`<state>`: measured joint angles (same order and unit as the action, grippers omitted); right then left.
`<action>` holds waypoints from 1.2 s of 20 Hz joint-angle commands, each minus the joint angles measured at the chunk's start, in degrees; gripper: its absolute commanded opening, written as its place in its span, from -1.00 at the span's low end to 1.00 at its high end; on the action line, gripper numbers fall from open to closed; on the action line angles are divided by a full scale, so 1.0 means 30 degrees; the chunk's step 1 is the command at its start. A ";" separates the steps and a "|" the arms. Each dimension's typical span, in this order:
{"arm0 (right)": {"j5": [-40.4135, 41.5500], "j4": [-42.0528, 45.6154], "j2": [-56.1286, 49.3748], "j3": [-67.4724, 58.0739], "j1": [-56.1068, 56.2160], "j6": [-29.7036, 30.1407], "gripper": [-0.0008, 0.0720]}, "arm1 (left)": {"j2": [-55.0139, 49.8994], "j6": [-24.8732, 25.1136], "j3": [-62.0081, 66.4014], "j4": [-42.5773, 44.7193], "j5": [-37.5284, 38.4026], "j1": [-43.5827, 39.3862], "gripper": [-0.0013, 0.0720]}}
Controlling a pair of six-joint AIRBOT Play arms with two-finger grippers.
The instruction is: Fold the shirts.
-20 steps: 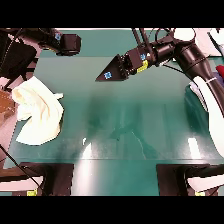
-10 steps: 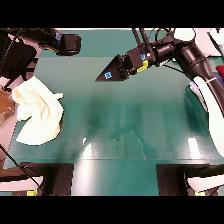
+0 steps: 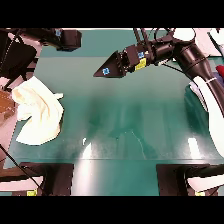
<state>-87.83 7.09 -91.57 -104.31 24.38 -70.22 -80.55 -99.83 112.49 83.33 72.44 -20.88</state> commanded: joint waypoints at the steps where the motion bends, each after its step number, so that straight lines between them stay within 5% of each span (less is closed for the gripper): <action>1: 0.1056 0.0080 -0.0022 0.0007 0.0022 -0.0007 -0.90 | -0.0058 -0.0437 0.0000 0.0379 -0.0991 0.0022 -0.90; 7: 0.1632 0.0146 -0.0146 0.0007 0.0022 0.0102 -0.90 | -0.0189 0.0597 0.0000 0.1377 0.3781 0.0015 -0.90; 15: 0.1268 0.0138 -0.1027 0.0007 0.0022 0.0087 -0.89 | -0.0146 0.0466 0.0182 0.0765 0.2747 0.0015 -0.90; 17: 0.1202 0.0160 -0.1027 0.0007 0.0022 0.0095 -0.90 | -0.0211 0.0845 0.0102 0.2951 0.3563 0.0087 -0.90; 18: 0.1202 0.0160 -0.1027 0.0007 0.0015 0.0095 -0.90 | -0.0211 0.0648 -0.0248 0.5676 0.4262 0.0306 -0.18; 19: 0.1202 0.0160 -0.1027 0.0007 0.0022 0.0102 -0.90 | -0.0211 0.0058 -0.0867 0.8211 0.4736 0.0772 0.93; 24: 0.0874 0.0153 -0.1027 0.0007 0.0022 0.0146 -0.90 | -0.0211 -0.0313 -0.6900 0.9661 0.6739 0.6076 1.00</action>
<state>-84.33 7.55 -94.61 -104.29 24.43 -69.91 -81.19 -99.20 100.82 107.55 88.64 -10.22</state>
